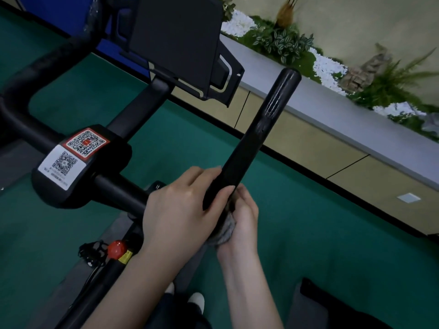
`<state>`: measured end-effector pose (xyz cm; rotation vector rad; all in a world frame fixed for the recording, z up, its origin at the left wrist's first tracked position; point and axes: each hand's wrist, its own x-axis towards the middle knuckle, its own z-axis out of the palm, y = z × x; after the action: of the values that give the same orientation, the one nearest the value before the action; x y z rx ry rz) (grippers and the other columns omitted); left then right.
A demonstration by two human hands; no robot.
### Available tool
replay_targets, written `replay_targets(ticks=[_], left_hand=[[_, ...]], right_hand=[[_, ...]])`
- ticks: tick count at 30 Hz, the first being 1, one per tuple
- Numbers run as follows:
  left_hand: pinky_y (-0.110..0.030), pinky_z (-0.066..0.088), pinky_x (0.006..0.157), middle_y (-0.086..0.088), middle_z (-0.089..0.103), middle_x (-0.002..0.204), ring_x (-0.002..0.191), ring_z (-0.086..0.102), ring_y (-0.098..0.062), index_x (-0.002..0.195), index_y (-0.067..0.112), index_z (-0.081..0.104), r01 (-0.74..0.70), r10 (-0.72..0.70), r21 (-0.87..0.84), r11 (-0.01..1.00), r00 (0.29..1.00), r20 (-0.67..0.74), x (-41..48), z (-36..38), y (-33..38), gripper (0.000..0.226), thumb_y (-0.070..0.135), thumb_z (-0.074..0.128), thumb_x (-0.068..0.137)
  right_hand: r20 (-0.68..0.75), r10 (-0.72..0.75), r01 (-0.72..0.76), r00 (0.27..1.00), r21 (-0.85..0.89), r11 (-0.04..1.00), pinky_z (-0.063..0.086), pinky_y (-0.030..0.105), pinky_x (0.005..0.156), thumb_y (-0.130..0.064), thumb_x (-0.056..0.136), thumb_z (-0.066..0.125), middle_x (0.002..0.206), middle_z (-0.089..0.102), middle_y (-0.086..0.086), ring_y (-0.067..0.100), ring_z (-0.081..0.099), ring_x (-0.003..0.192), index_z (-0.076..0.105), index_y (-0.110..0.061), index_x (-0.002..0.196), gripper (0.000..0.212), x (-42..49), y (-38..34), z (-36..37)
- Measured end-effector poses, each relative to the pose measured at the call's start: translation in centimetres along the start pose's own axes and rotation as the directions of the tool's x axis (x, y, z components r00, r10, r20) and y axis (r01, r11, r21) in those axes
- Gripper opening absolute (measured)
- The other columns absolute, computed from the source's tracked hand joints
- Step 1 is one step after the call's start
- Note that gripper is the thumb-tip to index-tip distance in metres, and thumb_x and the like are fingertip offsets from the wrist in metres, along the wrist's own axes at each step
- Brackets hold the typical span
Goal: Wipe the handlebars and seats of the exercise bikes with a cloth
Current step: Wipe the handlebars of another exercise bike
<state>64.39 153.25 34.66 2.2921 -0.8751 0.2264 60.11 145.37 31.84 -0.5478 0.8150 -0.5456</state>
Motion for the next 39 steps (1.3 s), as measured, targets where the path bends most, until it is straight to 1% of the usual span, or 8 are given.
replay_targets(ticks=[3, 6, 9, 14, 20, 28, 31, 39], left_hand=[[-0.015, 0.025, 0.045, 0.012, 0.063, 0.093, 0.054, 0.059, -0.012, 0.107, 0.024, 0.067, -0.018, 0.018, 0.0, 1.0, 0.999, 0.044, 0.2, -0.3, 0.0, 0.036, 0.049, 0.05, 0.089], [-0.02, 0.037, 0.044, 0.012, 0.063, 0.093, 0.053, 0.058, -0.012, 0.107, 0.025, 0.064, 0.009, -0.002, -0.071, 0.997, 0.995, 0.1, 0.4, -0.7, 0.1, 0.037, 0.051, 0.045, 0.089], [-0.034, 0.052, 0.057, 0.013, 0.062, 0.101, 0.067, 0.061, -0.013, 0.115, 0.026, 0.06, 0.084, -0.052, -0.202, 0.976, 0.985, 0.162, 1.2, -0.8, 0.0, 0.04, 0.053, 0.043, 0.091], [-0.035, 0.049, 0.086, 0.009, 0.059, 0.115, 0.097, 0.059, -0.014, 0.13, 0.022, 0.053, 0.124, -0.029, -0.306, 0.944, 0.955, 0.296, 3.5, -0.1, 0.0, 0.05, 0.047, 0.049, 0.087], [-0.029, 0.047, 0.084, 0.008, 0.058, 0.112, 0.092, 0.057, -0.012, 0.126, 0.022, 0.055, 0.17, -0.06, -0.341, 0.924, 0.949, 0.311, 4.6, 0.8, 0.5, 0.042, 0.042, 0.052, 0.089], [-0.033, 0.049, 0.08, 0.01, 0.059, 0.106, 0.088, 0.056, -0.011, 0.12, 0.024, 0.058, 0.201, -0.094, -0.355, 0.913, 0.951, 0.295, 4.7, 0.8, 0.7, 0.032, 0.035, 0.057, 0.09], [-0.032, 0.048, 0.079, 0.012, 0.06, 0.104, 0.086, 0.056, -0.009, 0.118, 0.025, 0.059, 0.223, -0.125, -0.35, 0.91, 0.952, 0.281, 4.7, 1.0, 0.8, 0.032, 0.036, 0.059, 0.088], [-0.03, 0.047, 0.083, 0.013, 0.06, 0.108, 0.089, 0.057, -0.008, 0.122, 0.026, 0.058, 0.311, -0.218, -0.342, 0.887, 0.934, 0.283, 6.1, 1.7, 2.0, 0.035, 0.038, 0.058, 0.089]], right_hand=[[-0.15, -0.16, 0.164, 0.976, 0.018, 0.986, 0.058, 0.032, 0.074, -0.003, 0.099, 0.044, 0.091, 0.072, 0.018, 0.025, 0.07, 0.08, 0.066, -0.005, 0.097, 0.022, 1.4, -0.7, 1.4], [-0.256, -0.337, 0.326, 0.906, -0.086, 0.942, 0.049, 0.044, 0.096, -0.007, 0.098, 0.051, 0.111, 0.067, 0.022, 0.033, 0.064, 0.106, 0.062, -0.004, 0.106, 0.015, 1.0, 0.0, 1.5], [-0.219, -0.597, 0.517, 0.772, -0.33, 0.79, 0.05, 0.034, 0.092, -0.008, 0.093, 0.057, 0.1, 0.071, 0.004, 0.017, 0.066, 0.099, 0.065, -0.014, 0.098, 0.01, -0.2, 0.8, 1.3], [-0.039, -0.799, 0.656, 0.6, -0.548, 0.52, 0.049, 0.036, 0.097, 0.002, 0.089, 0.058, 0.108, 0.061, 0.019, 0.025, 0.061, 0.105, 0.066, -0.018, 0.092, 0.022, 2.0, -2.3, 2.7], [0.212, -0.833, 0.725, 0.511, -0.627, 0.285, 0.047, 0.019, 0.09, 0.006, 0.085, 0.063, 0.1, 0.06, 0.009, 0.008, 0.059, 0.1, 0.072, -0.004, 0.096, 0.017, 3.0, -3.6, 2.3], [0.356, -0.877, 0.764, 0.322, -0.645, 0.019, 0.046, 0.022, 0.088, 0.006, 0.083, 0.064, 0.098, 0.056, 0.004, 0.018, 0.057, 0.097, 0.073, 0.0, 0.099, 0.019, 6.2, -6.9, 4.2], [0.354, -0.896, 0.781, 0.268, -0.624, -0.013, 0.048, 0.027, 0.088, 0.006, 0.083, 0.064, 0.098, 0.055, 0.004, 0.021, 0.056, 0.096, 0.073, 0.001, 0.098, 0.019, 7.3, -8.1, 4.7], [0.418, -0.855, 0.811, 0.307, -0.585, 0.005, 0.045, 0.016, 0.084, 0.011, 0.079, 0.068, 0.094, 0.053, 0.015, 0.005, 0.054, 0.093, 0.071, 0.002, 0.089, 0.013, 6.5, -6.1, 1.7]])
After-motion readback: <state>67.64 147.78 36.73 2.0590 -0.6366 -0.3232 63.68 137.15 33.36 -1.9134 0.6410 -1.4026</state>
